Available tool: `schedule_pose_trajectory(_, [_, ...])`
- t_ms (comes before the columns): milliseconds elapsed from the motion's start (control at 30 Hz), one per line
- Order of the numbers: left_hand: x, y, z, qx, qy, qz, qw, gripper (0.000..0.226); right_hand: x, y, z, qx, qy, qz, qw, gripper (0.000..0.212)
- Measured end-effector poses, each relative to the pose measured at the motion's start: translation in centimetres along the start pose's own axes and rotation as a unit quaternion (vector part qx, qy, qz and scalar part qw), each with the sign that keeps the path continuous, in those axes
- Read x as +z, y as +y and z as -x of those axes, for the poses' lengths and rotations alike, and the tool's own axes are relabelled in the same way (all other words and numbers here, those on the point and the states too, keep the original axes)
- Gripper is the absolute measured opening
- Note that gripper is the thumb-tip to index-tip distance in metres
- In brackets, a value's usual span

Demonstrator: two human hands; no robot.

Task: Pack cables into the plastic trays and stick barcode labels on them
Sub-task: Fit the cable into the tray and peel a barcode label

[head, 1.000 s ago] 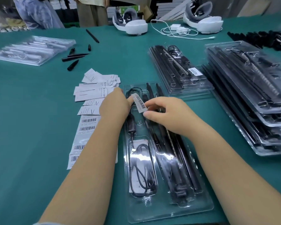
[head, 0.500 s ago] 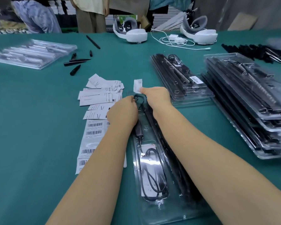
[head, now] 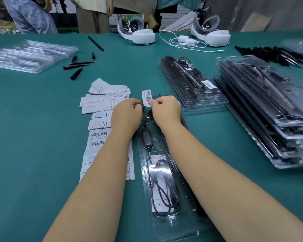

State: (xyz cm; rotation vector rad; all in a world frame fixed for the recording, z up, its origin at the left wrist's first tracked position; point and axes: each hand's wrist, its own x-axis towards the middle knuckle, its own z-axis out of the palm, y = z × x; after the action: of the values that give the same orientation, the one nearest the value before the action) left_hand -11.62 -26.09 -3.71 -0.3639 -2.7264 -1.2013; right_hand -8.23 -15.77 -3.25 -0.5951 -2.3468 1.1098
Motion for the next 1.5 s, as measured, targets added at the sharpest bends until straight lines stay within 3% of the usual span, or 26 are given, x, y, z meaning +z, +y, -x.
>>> schedule_pose_trajectory(267, [0.1,0.2,0.0,-0.028,0.014,0.027,0.999,0.039,-0.1,-0.5,0.2,-0.006,-0.052,0.104,0.993,0.048])
schedule_pose_trajectory(433, [0.1,0.0,-0.2,-0.033,0.006,0.024,0.999,0.016,0.1,-0.3,0.1,-0.022,-0.053,0.139,0.989,0.043])
schedule_pose_trajectory(1067, [0.6,-0.3,-0.4,-0.026,0.03,-0.017,0.999,0.007,0.5,-0.8,-0.3,-0.062,-0.063,0.284,0.955,0.032])
schedule_pose_trajectory(1167, [0.6,-0.2,-0.3,-0.029,0.03,-0.018,0.999,0.008,0.6,-0.7,-0.3,-0.024,-0.042,0.198,0.979,0.024])
schedule_pose_trajectory(1267, [0.6,-0.2,-0.3,-0.033,0.024,-0.014,0.999,0.009,0.4,-0.4,-0.3,0.006,-0.064,0.109,0.992,0.056])
schedule_pose_trajectory(1333, [0.6,-0.2,-0.2,-0.031,0.017,-0.011,0.999,0.009,0.5,-0.9,0.0,-0.04,-0.088,0.195,0.976,0.056])
schedule_pose_trajectory(1433, [0.5,-0.4,-0.3,-0.03,0.015,-0.005,0.999,0.005,1.1,-1.5,-0.1,-0.151,-0.125,0.348,0.917,0.043])
schedule_pose_trajectory(1500, [0.7,-0.6,-0.3,-0.03,0.018,-0.003,0.999,0.006,1.1,-1.3,-0.8,-0.187,-0.172,0.367,0.895,0.037])
